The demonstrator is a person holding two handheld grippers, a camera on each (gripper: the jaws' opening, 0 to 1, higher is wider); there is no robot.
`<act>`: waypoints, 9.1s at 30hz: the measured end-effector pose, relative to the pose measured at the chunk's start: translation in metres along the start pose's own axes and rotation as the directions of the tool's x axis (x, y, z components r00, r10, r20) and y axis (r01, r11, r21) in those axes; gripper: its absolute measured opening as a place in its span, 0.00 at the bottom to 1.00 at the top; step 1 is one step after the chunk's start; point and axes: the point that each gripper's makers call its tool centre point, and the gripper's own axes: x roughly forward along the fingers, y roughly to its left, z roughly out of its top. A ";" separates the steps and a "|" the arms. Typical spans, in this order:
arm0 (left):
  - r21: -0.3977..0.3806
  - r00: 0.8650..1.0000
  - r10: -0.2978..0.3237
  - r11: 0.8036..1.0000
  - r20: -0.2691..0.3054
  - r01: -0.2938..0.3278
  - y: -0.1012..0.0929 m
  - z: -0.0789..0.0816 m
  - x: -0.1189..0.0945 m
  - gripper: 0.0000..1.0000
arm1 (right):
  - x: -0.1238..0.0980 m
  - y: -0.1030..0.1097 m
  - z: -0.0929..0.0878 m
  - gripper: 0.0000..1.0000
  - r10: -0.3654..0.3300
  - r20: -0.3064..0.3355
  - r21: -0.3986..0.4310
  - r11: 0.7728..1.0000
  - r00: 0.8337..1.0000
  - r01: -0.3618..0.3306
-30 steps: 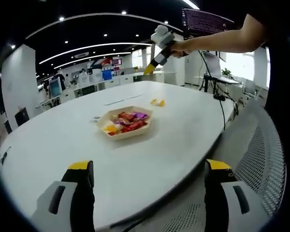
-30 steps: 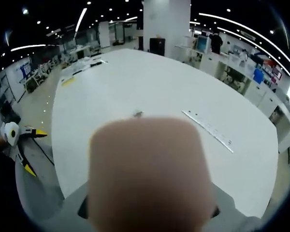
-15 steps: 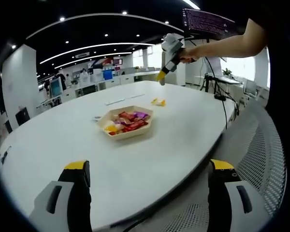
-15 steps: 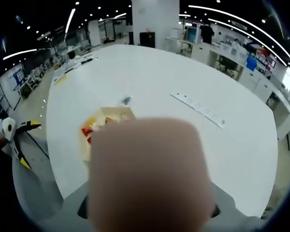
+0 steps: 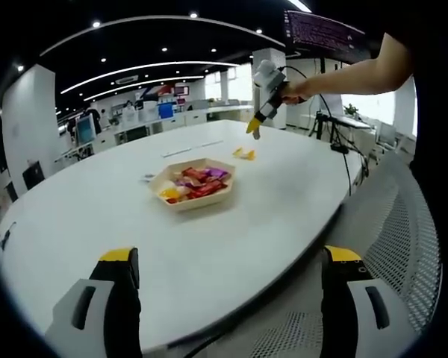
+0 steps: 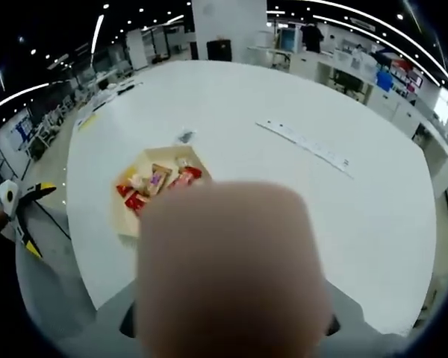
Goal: Place the target food into the container with the food tongs after gripping and lifting it, then release it inside without dropping or visibly crushing the food.
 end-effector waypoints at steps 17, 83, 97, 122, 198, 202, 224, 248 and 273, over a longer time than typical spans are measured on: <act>-0.010 0.999 -0.001 1.000 -0.047 0.000 0.000 -0.007 0.003 0.98 | 0.017 -0.046 -0.027 0.30 -0.050 -0.033 0.092 0.994 0.998 0.052; -0.039 0.991 -0.009 0.999 -0.134 0.004 0.000 -0.022 0.006 0.96 | 0.056 -0.090 -0.009 0.19 -0.111 0.030 0.118 0.987 0.993 0.107; -0.017 0.995 0.000 1.000 -0.104 -0.002 0.000 -0.017 0.005 0.95 | 0.021 -0.077 0.010 0.19 -0.131 0.076 0.091 0.988 0.988 0.124; 0.027 1.000 0.015 1.000 -0.019 -0.014 0.001 -0.003 0.001 0.93 | -0.035 -0.028 0.064 0.20 -0.118 0.185 -0.002 0.993 0.976 0.121; 0.060 0.998 0.057 0.997 0.011 -0.058 0.009 0.000 0.000 0.92 | 0.001 0.086 0.156 0.23 0.100 0.269 -0.165 0.985 0.958 -0.056; 0.059 0.998 0.058 0.997 0.011 -0.059 0.009 0.000 0.000 0.92 | 0.009 0.086 0.152 0.24 0.101 0.253 -0.164 0.985 0.962 -0.061; 0.036 0.998 0.044 0.998 0.038 -0.046 0.007 0.005 0.000 0.98 | 0.054 0.109 0.173 0.24 0.154 0.225 -0.179 0.977 0.962 -0.115; 0.036 0.999 0.050 0.998 -0.003 -0.049 0.009 -0.004 0.003 0.98 | 0.156 0.123 0.211 0.25 0.216 0.190 -0.187 0.966 0.958 -0.181; 0.052 0.997 0.072 0.996 -0.013 -0.071 0.012 -0.005 0.004 0.96 | 0.220 0.131 0.207 0.25 0.194 0.184 -0.186 0.969 0.964 -0.160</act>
